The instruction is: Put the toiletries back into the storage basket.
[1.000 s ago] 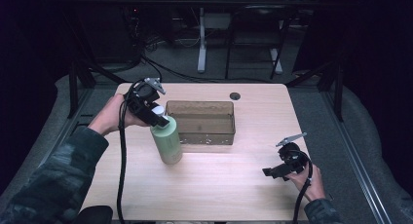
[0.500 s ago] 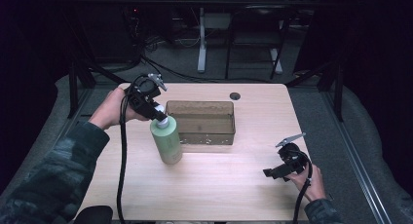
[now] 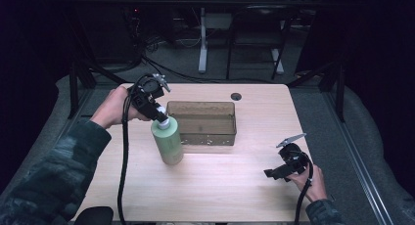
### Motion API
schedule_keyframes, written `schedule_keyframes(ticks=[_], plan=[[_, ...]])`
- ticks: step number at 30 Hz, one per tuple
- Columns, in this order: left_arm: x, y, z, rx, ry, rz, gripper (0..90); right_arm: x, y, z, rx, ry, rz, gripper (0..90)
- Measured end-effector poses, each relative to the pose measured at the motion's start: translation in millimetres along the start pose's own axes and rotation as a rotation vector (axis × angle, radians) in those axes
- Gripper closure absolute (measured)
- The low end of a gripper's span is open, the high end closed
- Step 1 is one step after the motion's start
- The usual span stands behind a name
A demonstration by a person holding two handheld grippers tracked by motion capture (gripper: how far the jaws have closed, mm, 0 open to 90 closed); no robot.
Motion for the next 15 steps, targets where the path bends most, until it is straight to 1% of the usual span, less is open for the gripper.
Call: schedule_keyframes(ticks=[5,6,11,15], plan=[[-2.5,1.4,4.1,0.0,-0.002,-0.008,63.0,-0.5,-0.5,2.0,0.01,0.006,0.008,0.0],[-3.6,1.7,6.9,0.004,0.004,0.001,62.9,-0.6,0.1,2.3,0.011,0.008,0.007,0.0],[-6.2,2.8,14.5,-0.003,-0.003,-0.008,62.9,0.0,0.6,2.6,0.01,0.005,0.005,0.0],[-10.5,3.7,19.1,-0.011,0.004,-0.014,63.0,0.7,1.1,2.4,0.012,0.005,0.003,0.0]])
Point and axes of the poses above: each handheld gripper's, and its own axes: z roughly backward along the jaws, x roughly out of its underside, y roughly to its right, the point moved 9 cm from there along -z, roughly forward along the jaws, and after that the axes turned 7 degrees about -y, right-handed, at the moved point
